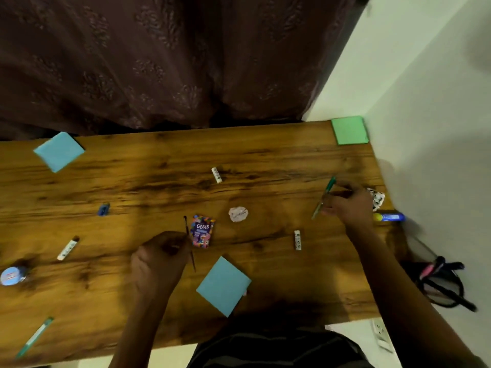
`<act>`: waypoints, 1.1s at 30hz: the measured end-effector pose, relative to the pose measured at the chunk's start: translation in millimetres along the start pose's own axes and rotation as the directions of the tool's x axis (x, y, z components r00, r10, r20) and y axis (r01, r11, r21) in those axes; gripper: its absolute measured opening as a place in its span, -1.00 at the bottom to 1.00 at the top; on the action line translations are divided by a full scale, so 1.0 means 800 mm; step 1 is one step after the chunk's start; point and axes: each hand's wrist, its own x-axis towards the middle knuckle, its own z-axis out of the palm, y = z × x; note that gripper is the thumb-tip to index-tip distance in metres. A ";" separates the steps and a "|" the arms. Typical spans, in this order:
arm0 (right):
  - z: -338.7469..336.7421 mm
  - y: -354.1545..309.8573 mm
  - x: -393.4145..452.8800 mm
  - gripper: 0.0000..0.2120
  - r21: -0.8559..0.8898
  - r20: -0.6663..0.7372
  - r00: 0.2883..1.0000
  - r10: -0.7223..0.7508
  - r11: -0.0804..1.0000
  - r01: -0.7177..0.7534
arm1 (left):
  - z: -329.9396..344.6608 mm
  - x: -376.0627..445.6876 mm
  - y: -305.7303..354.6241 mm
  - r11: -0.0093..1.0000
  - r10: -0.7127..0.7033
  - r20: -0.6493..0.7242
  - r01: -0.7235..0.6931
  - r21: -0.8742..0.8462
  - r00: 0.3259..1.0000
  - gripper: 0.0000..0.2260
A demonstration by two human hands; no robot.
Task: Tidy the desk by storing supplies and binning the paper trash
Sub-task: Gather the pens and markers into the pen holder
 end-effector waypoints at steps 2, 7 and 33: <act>-0.024 -0.005 -0.039 -0.48 0.016 0.015 0.997 -0.072 0.997 0.072 | 0.009 -0.011 0.024 0.997 0.067 0.044 -0.066 -0.032 0.997 -0.92; -0.093 0.002 -0.122 -0.66 -0.020 -0.039 0.986 -0.162 0.987 0.161 | 0.044 -0.027 0.074 0.978 0.180 0.145 -0.161 -0.133 0.973 -0.91; -0.286 0.131 -0.183 -0.76 -0.392 -0.402 0.832 -0.382 0.893 0.221 | 0.319 -0.252 0.292 0.759 0.632 0.472 -0.370 -0.535 0.614 -0.91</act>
